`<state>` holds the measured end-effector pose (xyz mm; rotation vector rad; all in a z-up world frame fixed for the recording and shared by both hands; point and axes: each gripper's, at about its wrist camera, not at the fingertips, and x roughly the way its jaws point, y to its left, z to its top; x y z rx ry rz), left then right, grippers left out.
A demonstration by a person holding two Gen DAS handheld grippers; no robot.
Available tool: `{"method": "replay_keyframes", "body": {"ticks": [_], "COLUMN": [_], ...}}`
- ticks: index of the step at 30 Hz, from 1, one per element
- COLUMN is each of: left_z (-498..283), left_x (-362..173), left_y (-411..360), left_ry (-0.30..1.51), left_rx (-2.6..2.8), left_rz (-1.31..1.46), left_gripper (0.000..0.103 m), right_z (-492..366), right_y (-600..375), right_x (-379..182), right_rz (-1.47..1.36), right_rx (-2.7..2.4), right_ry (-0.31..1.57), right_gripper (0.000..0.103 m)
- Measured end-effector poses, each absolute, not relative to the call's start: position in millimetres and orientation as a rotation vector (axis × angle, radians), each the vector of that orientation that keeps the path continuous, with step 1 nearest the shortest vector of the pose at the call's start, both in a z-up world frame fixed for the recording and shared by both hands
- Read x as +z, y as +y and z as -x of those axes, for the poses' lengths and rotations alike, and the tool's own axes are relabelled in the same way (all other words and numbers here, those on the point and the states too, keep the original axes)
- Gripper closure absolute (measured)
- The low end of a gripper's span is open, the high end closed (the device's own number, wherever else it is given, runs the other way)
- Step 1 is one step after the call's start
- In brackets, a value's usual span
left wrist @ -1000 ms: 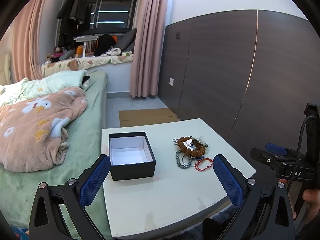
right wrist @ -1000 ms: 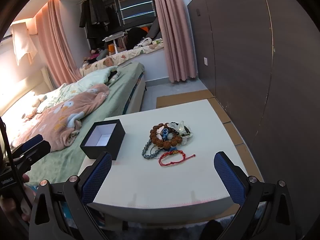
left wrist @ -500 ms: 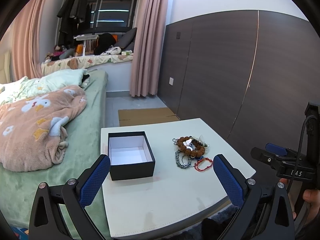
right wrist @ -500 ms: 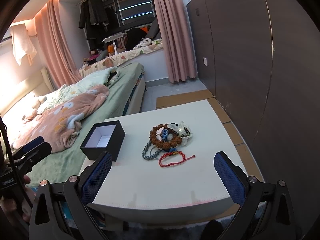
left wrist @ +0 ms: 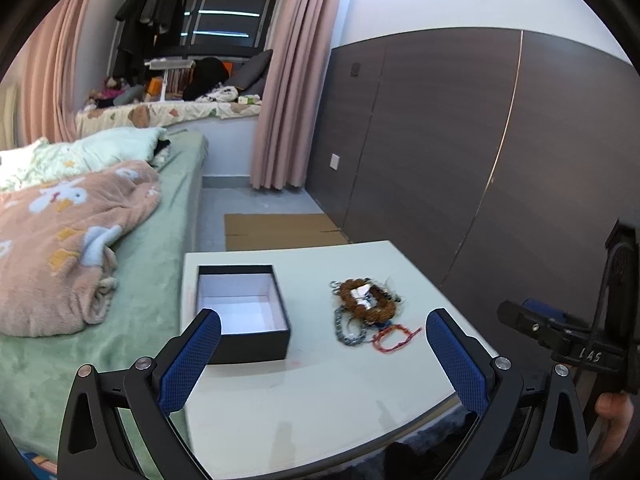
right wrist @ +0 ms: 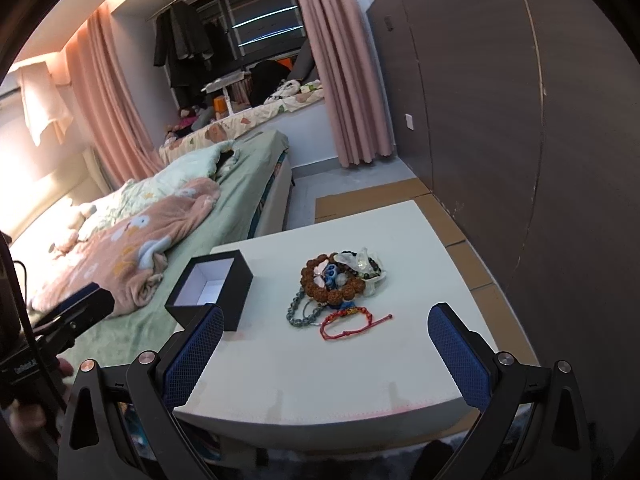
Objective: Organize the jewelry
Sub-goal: 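Reach the left gripper into the pile and grasp the brown bead bracelet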
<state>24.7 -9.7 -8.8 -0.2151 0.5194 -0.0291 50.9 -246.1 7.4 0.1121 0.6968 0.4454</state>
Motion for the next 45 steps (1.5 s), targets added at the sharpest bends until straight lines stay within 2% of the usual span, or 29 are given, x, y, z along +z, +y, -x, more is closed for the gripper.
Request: {"method": "replay_keyframes", "body": {"ticks": [7,9,11,14,17,18,25,37,45], "left_z": [-47.5,-54.2,-61.6,-75.5,-87.0,-91.0,-124.2,-192.8,-214.3], "left_x": [-11.3,-12.7,-15.6,-23.6,-31.1,-34.0,-52.7,-98.5,-110.3], "left_y": [-18.7,-22.9,-27.5,-32.8,-35.8,-36.9,-39.1,-34.5,-45.0], "left_ry": [0.527,0.535,0.552,0.596,0.618,0.623,0.684,0.898,0.941], "left_rx": [-0.090,-0.108,-0.120,-0.143,-0.154,-0.155,-0.177,-0.125,-0.122], "left_rz": [0.279,0.285,0.282,0.286,0.295,0.294,0.303,0.402,0.412], "left_gripper": [0.002,0.007,0.017,0.027,0.030,0.030,0.054,0.055,0.055], "right_z": [-68.1,-73.7,-79.1,-89.1,-101.0,-104.9,-133.4,-174.4,-192.3], "right_y": [-264.5,-271.5,-277.8,-287.0,-291.8,-292.6,-297.4,-281.4,-265.5], "right_x": [4.1,2.5,0.4,-5.2,-13.2,-16.3,-35.9,-59.8,-71.7], "right_rz": [-0.213,-0.249,-0.284,-0.351,-0.408,-0.421,-0.524,-0.583,-0.564], "right_rx": [0.410,0.404,0.398,0.402,0.404,0.401,0.393,0.366,0.380], "right_ry": [0.731,0.737,0.745,0.771,0.805,0.816,0.873,0.956,1.017], "right_gripper": [0.000,0.000,0.001,0.007,0.017,0.018,0.025,0.025,0.025]}}
